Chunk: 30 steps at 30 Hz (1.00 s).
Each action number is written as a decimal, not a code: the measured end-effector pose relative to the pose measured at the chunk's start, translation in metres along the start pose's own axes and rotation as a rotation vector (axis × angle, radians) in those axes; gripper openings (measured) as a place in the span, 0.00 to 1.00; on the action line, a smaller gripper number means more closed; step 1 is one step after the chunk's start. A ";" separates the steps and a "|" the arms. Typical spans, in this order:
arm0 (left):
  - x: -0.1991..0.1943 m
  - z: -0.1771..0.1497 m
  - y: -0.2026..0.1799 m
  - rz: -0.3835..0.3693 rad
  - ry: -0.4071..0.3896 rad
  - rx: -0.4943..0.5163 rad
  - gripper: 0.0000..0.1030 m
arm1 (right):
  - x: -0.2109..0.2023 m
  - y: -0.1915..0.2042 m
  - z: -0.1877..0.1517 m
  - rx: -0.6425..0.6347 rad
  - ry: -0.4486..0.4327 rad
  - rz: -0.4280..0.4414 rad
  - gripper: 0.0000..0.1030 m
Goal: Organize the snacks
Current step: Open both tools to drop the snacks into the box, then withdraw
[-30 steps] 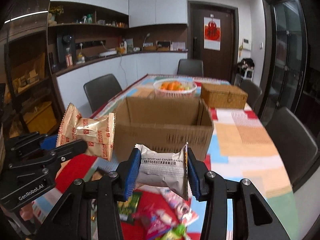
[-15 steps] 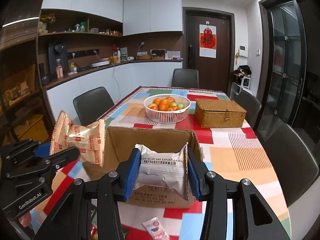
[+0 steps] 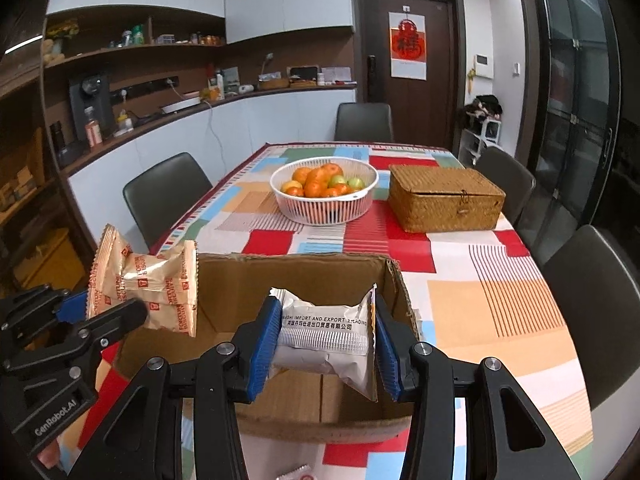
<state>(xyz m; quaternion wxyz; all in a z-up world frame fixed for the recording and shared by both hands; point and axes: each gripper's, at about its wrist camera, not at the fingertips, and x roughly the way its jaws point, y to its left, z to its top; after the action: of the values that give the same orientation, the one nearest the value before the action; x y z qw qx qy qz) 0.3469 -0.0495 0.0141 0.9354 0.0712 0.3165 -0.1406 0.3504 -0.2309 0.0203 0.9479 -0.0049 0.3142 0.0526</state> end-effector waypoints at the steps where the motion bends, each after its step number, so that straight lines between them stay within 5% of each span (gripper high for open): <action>1: -0.002 -0.001 0.001 0.000 -0.004 -0.008 0.52 | 0.003 0.001 0.001 0.001 0.009 -0.016 0.54; 4: -0.014 -0.006 0.002 0.020 -0.025 -0.007 0.60 | 0.000 -0.001 -0.001 0.016 0.014 -0.058 0.70; 25: -0.131 -0.067 -0.019 -0.035 -0.089 -0.046 0.66 | -0.133 0.021 -0.058 -0.069 -0.164 -0.057 0.70; 30: -0.149 -0.089 -0.023 0.009 -0.097 -0.054 0.72 | -0.149 0.026 -0.077 -0.071 -0.158 -0.042 0.70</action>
<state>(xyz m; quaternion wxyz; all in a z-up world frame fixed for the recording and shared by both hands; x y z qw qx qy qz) 0.1761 -0.0189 0.0343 0.9519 0.0407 0.2741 -0.1309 0.1831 -0.2226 0.0480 0.9699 -0.0410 0.2360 0.0442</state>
